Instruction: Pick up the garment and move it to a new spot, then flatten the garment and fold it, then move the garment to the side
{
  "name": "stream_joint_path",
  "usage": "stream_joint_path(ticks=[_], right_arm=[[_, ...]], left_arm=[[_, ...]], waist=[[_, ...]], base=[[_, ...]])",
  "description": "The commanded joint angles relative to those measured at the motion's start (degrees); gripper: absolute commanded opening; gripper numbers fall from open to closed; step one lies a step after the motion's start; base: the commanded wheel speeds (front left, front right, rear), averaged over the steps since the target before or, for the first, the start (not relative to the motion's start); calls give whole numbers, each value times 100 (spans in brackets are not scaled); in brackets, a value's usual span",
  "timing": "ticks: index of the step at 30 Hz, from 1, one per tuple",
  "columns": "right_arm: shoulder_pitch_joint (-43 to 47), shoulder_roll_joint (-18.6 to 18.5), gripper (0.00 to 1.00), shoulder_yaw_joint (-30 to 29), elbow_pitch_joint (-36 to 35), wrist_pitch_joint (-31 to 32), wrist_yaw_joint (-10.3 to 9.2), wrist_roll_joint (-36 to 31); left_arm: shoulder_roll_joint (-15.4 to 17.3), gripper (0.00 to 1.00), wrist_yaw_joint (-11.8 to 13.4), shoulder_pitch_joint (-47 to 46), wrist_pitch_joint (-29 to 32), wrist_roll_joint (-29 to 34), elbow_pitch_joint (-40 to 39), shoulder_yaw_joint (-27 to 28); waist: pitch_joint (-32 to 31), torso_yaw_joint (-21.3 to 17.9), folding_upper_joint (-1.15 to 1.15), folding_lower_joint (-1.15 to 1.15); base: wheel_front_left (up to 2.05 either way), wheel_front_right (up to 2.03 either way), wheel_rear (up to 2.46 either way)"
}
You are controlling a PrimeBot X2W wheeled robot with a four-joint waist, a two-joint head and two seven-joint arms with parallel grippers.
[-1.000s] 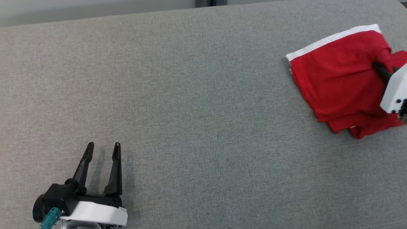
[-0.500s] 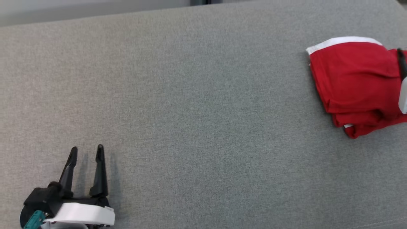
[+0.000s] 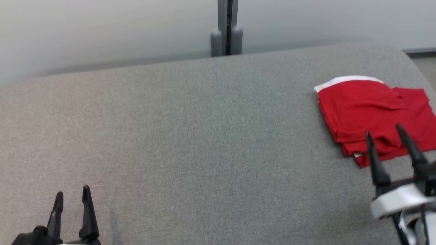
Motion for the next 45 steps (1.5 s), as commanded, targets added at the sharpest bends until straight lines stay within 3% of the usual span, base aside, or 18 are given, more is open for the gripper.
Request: stream_joint_path(ticks=[1, 8, 20, 21, 28, 45], right_arm=[[243, 130, 100, -3, -94, -120, -2, 1], [1307, 671, 100, -148, -669, -193, -2, -10], [1652, 829, 100, -407, -683, -197, -2, -98], [1628, 838, 0, -406, -675, -174, -1, -75], [1630, 932, 0, -436, -391, -53, -1, 163], [1381, 907, 0, -413, -308, 412, -1, 2322]], left_arm=[[10, 100, -34, 125, 3, 64, -16, 16], [17, 100, -37, 475, 3, 141, 85, 108], [15, 100, 132, 567, 3, 104, 237, -139], [-7, 0, 133, 587, 1, 106, 244, -150], [-89, 0, 125, 580, 88, -79, 516, -134], [-61, 0, 24, 176, 563, -1809, 474, -177]], waist=[[-322, 50, 0, 0], [-724, 99, 0, 0], [-915, 532, 0, 0], [-903, 488, 0, 0], [-901, 502, 0, 0], [-873, 520, 0, 0]], base=[[0, 0, 0], [0, 0, 0], [0, 0, 0], [0, 0, 0], [0, 0, 0], [0, 0, 0]])
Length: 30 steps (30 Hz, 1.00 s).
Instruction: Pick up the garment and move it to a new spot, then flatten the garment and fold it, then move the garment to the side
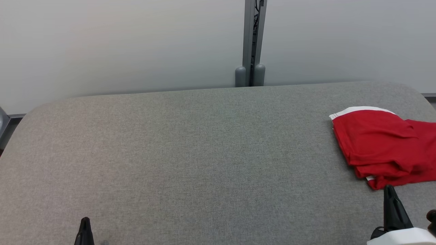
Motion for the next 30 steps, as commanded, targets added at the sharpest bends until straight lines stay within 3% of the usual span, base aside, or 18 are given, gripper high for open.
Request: stream_joint_path(ticks=[1, 30], right_arm=[[-163, -54, 0, -1, -51, 51, 2, 224], [-496, -85, 0, -1, 87, 626, 2, 2775]], left_arm=[[73, 0, -41, -195, 30, -174, -97, 0], [103, 0, -161, -697, 616, -2220, -121, -26]], waist=[[2, 1, 0, 0], [47, 29, 0, 0]], base=[[0, 0, 0], [0, 0, 0]])
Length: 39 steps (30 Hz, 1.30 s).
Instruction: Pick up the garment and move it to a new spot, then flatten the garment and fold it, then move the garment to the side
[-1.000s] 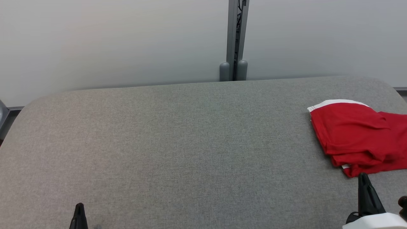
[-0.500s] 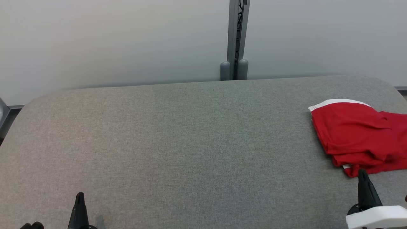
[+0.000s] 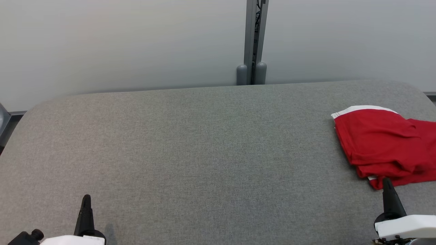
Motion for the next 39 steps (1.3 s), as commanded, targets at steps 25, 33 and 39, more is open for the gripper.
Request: stream_joint_path(ticks=[25, 33, 39], right_arm=[[-373, -78, 0, -8, 57, 429, 2, 1868], [-427, -84, 0, -9, 83, 540, 2, 2348], [-476, -89, 0, -10, 100, 617, 2, 2687]], left_arm=[[72, 0, -116, -504, 420, -1490, -88, -10], [79, 0, -141, -599, 535, -1876, -91, -14], [82, 0, -153, -680, 614, -2147, -92, -17]], waist=[[40, 26, 0, 0], [53, 34, 0, 0], [63, 40, 0, 0]], base=[[0, 0, 0], [0, 0, 0], [0, 0, 0]])
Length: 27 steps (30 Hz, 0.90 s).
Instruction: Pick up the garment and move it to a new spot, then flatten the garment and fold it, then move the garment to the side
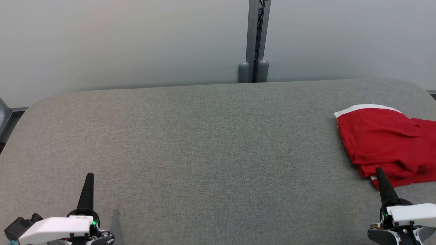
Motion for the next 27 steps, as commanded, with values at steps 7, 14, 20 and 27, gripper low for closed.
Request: stream_joint_path(ticks=[7, 14, 20, 27], right_arm=[[-146, -63, 0, -6, -7, 114, 2, 445], [-199, -66, 0, -7, 17, 186, 2, 800], [-237, -69, 0, -8, 41, 275, 2, 1144], [-273, -73, 0, -8, 63, 347, 2, 1464]], left_arm=[[39, 0, -52, -217, 104, -353, -45, 7], [44, 0, -68, -297, 180, -638, -48, 2], [47, 0, -80, -362, 259, -903, -49, -2], [51, 0, -102, -413, 335, -1159, -50, -6]], waist=[[11, 7, 0, 0], [22, 14, 0, 0], [33, 21, 0, 0], [44, 28, 0, 0]], base=[[0, 0, 0], [0, 0, 0], [0, 0, 0], [0, 0, 0]])
